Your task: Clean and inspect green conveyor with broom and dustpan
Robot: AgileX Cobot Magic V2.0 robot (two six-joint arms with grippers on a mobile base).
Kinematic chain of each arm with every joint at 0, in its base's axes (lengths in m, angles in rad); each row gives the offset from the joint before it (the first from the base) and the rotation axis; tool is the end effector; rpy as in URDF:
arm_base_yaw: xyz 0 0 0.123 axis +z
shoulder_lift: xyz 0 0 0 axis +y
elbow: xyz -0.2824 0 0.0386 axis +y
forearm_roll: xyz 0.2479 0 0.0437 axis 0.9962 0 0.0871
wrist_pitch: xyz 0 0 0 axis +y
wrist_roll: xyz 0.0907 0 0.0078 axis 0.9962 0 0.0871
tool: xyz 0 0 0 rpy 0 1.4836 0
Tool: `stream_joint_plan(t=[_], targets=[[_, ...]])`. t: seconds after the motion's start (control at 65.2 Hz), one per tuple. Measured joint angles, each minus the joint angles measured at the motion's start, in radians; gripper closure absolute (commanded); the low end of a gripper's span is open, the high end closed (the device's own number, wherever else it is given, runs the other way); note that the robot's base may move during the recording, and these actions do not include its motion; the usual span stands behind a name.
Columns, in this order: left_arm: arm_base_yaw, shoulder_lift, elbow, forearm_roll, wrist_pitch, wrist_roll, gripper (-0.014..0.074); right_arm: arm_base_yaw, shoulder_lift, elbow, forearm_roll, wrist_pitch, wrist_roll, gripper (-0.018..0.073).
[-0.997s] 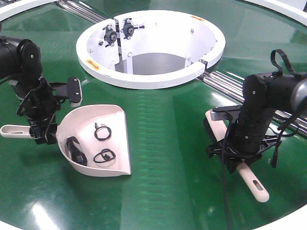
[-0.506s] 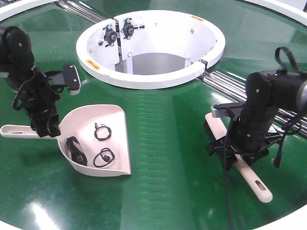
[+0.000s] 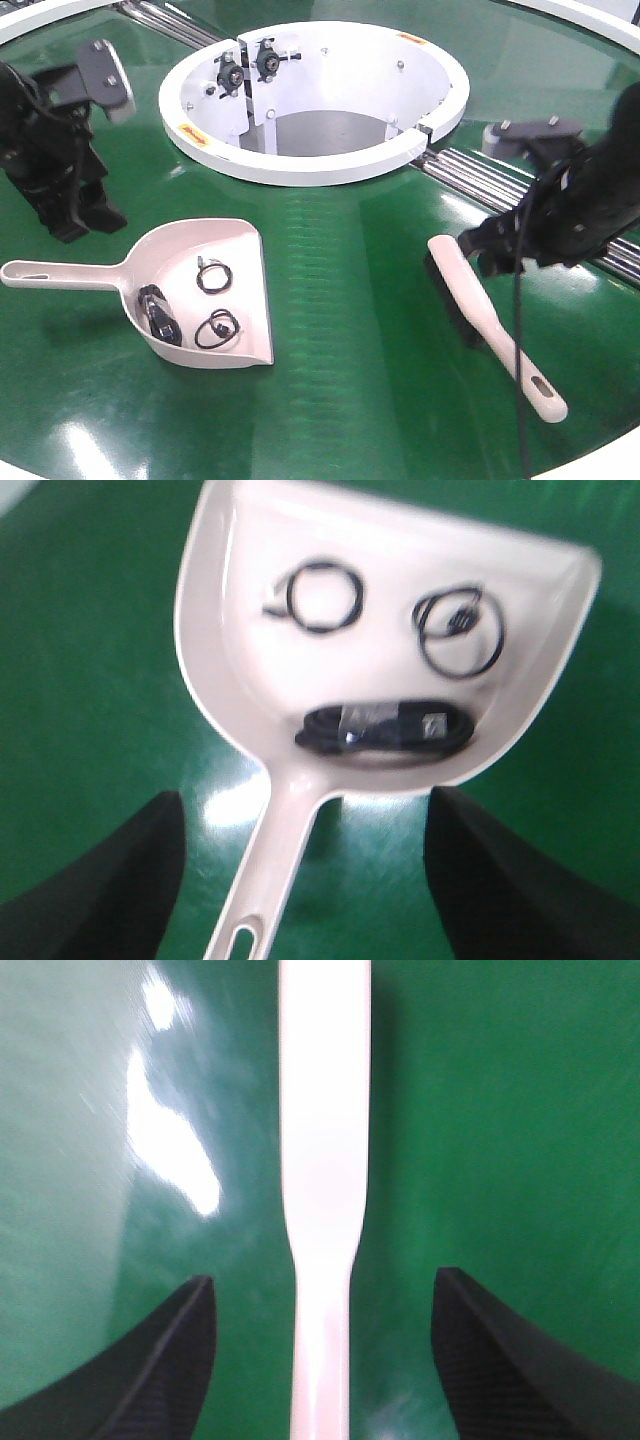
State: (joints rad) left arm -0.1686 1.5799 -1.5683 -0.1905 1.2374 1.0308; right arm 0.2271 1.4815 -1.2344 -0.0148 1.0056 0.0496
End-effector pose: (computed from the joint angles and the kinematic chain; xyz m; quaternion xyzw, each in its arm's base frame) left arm 0.3182 -0.0707 0.3638 0.5400 0.8115 -0.0012 0.2231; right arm 0.2926 0.0665 0.3058 -0.0894 0.9754 0.0209 0.2003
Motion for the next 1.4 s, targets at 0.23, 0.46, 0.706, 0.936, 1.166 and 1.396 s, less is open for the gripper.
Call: stream_joint_plan(t=[0.23,0.46,0.706,0.936,1.166,1.396], targets=[[0.000,-0.119,0.000,-0.166,-0.011,-0.123,0.0130,0.000,-0.198,0.011,0.000,-0.086,-0.028,0.0104],[0.000,-0.227,0.000,-0.190,-0.029,-0.317,0.0190,0.000,-0.419,0.163,-0.015,-0.247,-0.055,0.0104],[0.000,-0.430,0.125,-0.187,-0.070,-0.408,0.0245,0.000,-0.703,0.405,0.015,-0.452,-0.059,0.0104],[0.000,-0.745,0.526,-0.183,-0.430,-0.421,0.0253,0.000,-1.027,0.662,0.026,-0.640,-0.118,0.0104],[0.000,-1.121,1.011,-0.180,-0.870,-0.422,0.0253,0.000,-1.258,0.909,0.026,-0.876,-0.127,0.0104],[0.000,-1.302,1.323,-0.184,-1.110,-0.424,0.0334,0.000,-1.275,1.060,0.026,-0.984,-0.127,0.0183]])
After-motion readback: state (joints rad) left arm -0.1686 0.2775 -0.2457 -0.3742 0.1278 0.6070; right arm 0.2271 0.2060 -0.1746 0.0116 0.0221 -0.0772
